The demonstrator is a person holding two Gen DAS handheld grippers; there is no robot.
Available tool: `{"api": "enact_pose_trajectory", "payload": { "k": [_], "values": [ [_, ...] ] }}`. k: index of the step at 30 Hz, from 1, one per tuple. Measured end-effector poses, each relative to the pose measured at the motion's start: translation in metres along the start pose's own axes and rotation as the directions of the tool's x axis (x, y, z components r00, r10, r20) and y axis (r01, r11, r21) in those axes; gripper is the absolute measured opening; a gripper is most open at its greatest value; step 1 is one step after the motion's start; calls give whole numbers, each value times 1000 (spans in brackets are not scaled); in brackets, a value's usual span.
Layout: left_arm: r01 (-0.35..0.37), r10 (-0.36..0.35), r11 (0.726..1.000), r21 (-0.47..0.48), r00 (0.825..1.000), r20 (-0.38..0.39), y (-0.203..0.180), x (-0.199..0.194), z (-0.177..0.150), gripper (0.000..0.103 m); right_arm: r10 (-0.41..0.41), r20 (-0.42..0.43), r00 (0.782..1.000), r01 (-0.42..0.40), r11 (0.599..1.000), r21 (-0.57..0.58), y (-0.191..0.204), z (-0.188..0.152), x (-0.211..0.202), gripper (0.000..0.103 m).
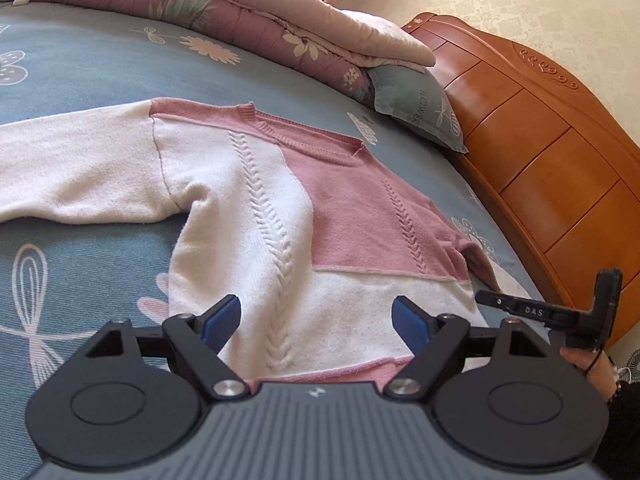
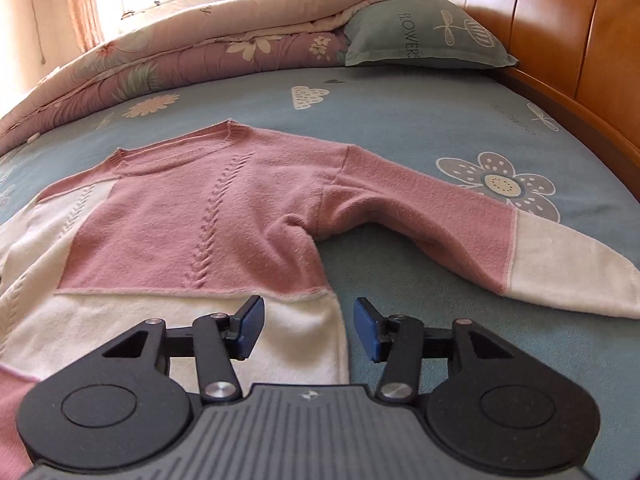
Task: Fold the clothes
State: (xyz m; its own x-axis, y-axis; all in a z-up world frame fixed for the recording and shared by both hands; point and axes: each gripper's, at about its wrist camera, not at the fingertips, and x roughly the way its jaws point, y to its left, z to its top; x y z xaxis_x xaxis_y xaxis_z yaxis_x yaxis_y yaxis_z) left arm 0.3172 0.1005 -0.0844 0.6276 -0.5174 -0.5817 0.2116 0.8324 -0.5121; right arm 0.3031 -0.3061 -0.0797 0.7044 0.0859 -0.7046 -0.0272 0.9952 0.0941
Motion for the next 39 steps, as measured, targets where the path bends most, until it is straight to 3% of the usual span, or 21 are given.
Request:
{"api": "enact_pose_trajectory", "payload": {
  "k": [5,9,14,19,21,23,27,29,31,33,36,39],
  "values": [
    [-22,25,996,-85,999,29,24,-14,10,86,146,-24,989,-148,983,-105,44,-27,-43,62],
    [-17,23,986,-169,999,33,46,-12,13,86,234,-51,971,-240,943,-232,93,-44,-61,70],
    [74,-74,959,-274,997,10,73,15,16,86,270,-64,961,-275,894,-354,136,-70,-66,70],
    [156,-140,898,-412,988,70,109,39,23,86,304,-18,952,-295,907,-301,136,-79,-66,70],
    [180,-160,886,-427,984,81,115,47,34,86,319,3,948,-306,912,-272,131,-81,-67,71],
    [177,-166,890,-420,984,61,115,58,43,86,323,23,946,-307,917,-255,126,-83,-67,72],
    [174,-181,927,-332,983,12,103,83,57,86,317,61,946,-295,926,-236,113,-86,-65,72],
    [152,-156,946,-286,988,10,97,93,62,82,318,71,945,-297,930,-217,107,-87,-63,72],
    [95,-89,960,-262,995,35,96,97,68,59,307,75,949,-286,935,-211,102,-88,-60,72],
    [64,-39,959,-275,995,96,105,96,73,46,296,79,952,-275,940,-204,98,-89,-57,72],
    [70,-13,939,-336,986,167,132,90,79,40,294,86,952,-275,945,-179,90,-90,-53,72],
    [66,-3,934,-352,984,176,140,87,83,37,282,86,956,-267,952,-149,83,-90,-47,73]
  ]
}}
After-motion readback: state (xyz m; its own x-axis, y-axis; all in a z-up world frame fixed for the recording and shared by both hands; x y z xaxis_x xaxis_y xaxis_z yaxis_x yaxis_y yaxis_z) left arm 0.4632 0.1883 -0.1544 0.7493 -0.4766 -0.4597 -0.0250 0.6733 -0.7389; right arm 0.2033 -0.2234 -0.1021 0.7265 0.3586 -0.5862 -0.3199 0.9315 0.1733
